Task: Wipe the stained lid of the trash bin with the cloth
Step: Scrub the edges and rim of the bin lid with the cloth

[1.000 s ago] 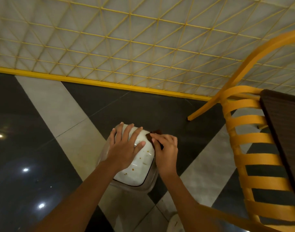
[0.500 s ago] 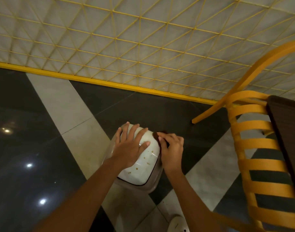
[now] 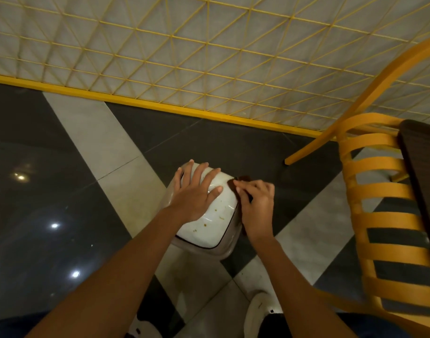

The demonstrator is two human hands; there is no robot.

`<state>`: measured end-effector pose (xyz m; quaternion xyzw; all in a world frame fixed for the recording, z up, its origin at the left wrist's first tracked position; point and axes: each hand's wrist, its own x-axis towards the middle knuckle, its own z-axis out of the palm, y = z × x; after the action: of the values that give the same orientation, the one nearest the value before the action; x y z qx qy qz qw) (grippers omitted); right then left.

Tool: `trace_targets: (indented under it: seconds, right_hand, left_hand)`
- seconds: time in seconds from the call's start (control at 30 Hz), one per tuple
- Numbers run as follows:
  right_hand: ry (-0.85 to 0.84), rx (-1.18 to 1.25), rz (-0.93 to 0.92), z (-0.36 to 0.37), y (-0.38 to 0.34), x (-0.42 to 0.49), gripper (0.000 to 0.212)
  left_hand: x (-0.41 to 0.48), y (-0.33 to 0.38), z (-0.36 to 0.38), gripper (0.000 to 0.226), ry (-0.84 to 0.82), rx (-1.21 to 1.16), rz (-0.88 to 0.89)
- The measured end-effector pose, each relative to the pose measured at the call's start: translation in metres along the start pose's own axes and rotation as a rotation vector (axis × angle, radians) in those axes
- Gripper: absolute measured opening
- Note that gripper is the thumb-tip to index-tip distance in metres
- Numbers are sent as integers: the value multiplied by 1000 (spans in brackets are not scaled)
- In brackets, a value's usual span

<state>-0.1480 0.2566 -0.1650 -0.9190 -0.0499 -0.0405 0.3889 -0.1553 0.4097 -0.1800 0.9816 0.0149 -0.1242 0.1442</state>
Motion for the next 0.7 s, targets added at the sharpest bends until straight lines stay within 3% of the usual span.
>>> trace_targets:
  seconds: [0.23,0.3,0.47,0.7]
  right_hand:
    - [-41,3,-75,8,13,-67,30]
    - [-43,-21,-139,4,14,-56,27]
    - [35,-101,-81,-1,8,-15,26]
    - [-59,-168,-231,3,29,-72,38]
  left_hand:
    - [1,-2,3,52,21,-19,5]
    - [0,-2,2,51,14,-27,7]
    - [0,-2,-2,52,-12,-5,18]
    - [0,-3,-1,51,-3,-11,17]
